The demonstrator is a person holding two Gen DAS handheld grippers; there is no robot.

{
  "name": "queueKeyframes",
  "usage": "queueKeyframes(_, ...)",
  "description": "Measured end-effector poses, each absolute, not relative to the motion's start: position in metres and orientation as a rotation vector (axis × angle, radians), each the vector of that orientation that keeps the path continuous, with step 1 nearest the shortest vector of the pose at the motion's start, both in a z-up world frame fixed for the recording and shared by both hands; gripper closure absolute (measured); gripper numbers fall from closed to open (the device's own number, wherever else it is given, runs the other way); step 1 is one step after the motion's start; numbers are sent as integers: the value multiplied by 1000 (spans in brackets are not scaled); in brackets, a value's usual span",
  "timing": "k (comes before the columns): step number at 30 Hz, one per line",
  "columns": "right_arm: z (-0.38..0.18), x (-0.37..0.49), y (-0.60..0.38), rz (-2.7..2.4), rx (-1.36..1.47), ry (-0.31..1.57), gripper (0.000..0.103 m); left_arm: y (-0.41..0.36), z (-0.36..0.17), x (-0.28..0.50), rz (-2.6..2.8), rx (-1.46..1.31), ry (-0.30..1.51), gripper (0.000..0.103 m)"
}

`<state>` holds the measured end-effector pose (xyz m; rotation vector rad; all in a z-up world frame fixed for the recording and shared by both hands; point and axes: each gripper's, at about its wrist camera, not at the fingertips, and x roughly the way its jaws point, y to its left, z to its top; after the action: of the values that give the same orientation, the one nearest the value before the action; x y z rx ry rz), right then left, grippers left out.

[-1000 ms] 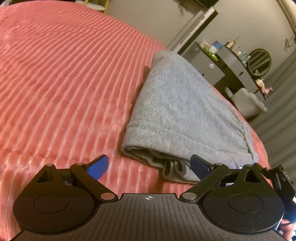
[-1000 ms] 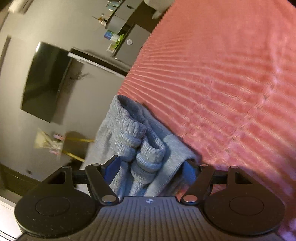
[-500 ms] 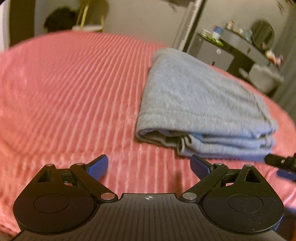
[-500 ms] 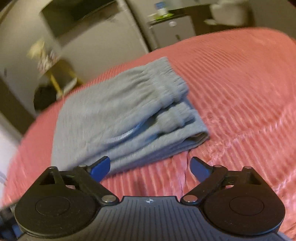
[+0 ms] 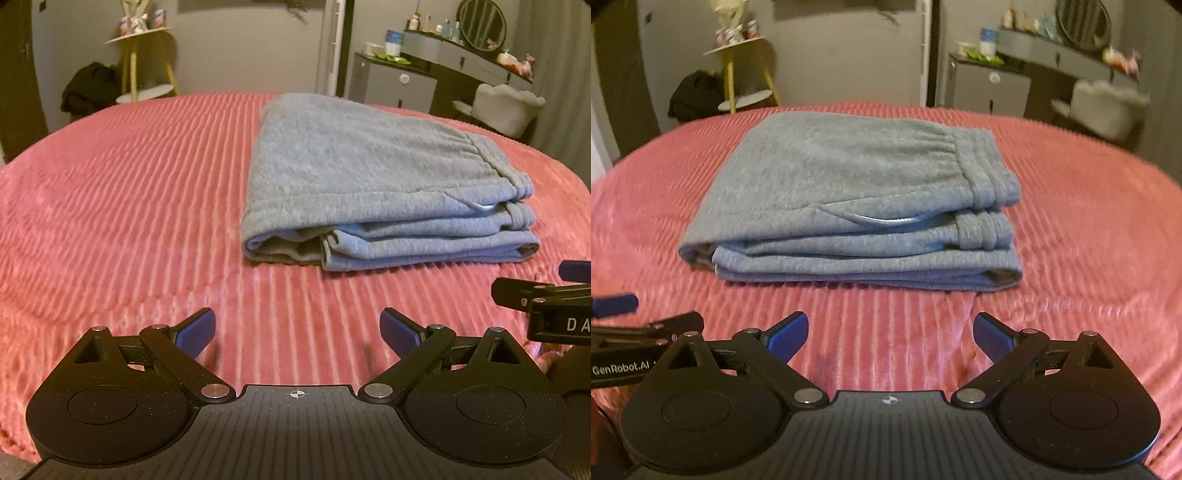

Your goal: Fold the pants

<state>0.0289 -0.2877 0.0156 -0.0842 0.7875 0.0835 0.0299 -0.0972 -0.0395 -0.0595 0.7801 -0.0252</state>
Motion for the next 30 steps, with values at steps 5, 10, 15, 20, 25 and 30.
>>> queueKeyframes(5,16,28,-288,80,-83,772,7,-93,-38,29,-27,-78,771,4)
queueKeyframes(10,14,32,-294,63,-41,785,7,-90,-39,31,-33,-102,770,4)
queueKeyframes(15,13,33,-291,66,-54,788,7,-92,-41,33,-41,-101,775,4)
queueKeyframes(20,12,34,-290,69,-58,794,7,-94,-41,33,-46,-100,778,4)
queueKeyframes(25,12,34,-292,67,-46,795,7,-93,-42,33,-47,-100,776,4)
queueKeyframes(30,12,34,-292,68,-51,793,7,-93,-42,33,-47,-100,776,4)
